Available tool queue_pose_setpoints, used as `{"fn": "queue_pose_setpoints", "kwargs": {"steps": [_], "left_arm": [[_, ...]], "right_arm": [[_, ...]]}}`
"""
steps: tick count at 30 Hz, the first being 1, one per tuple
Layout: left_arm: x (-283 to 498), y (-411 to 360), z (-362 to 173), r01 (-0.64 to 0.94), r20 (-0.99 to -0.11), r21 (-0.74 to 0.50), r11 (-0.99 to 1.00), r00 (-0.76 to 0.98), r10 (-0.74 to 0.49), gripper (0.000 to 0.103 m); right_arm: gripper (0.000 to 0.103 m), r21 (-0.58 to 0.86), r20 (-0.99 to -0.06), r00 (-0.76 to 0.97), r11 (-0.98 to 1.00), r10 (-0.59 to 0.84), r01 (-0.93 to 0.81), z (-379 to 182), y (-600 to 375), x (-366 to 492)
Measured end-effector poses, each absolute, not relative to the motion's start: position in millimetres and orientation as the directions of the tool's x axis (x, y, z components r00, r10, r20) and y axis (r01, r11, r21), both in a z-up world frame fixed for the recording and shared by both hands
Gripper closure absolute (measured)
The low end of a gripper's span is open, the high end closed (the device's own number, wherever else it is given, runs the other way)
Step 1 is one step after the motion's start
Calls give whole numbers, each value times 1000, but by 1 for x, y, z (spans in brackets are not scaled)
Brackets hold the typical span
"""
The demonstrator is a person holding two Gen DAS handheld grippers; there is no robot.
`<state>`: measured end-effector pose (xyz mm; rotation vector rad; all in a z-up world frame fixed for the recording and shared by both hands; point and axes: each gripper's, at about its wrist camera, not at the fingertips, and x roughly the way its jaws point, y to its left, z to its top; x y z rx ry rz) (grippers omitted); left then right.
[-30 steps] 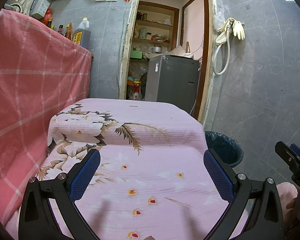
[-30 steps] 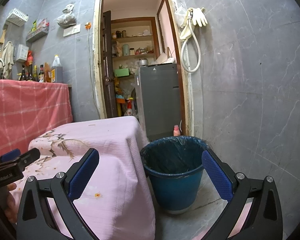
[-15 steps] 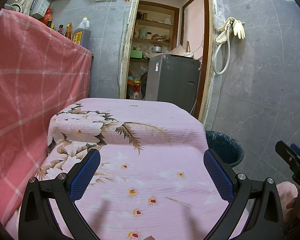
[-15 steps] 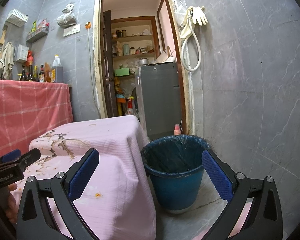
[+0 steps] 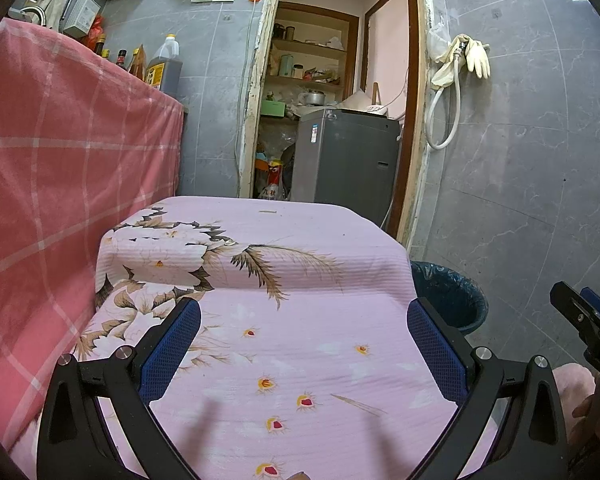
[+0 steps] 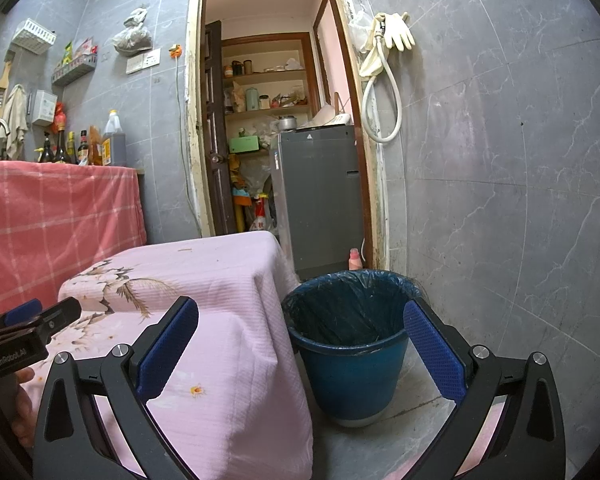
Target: Collect trash
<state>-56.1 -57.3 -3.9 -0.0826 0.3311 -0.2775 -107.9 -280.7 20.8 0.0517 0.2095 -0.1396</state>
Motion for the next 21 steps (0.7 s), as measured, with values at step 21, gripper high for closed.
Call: {"fn": "queue_pose_setpoints", "kwargs": {"steps": [21], "left_arm": [[-56,-57,-4,255,-308,-124,959,909,-282,2]], "right_arm": [[0,40,-209,969,989,-134,146,21,-279,-108]]}}
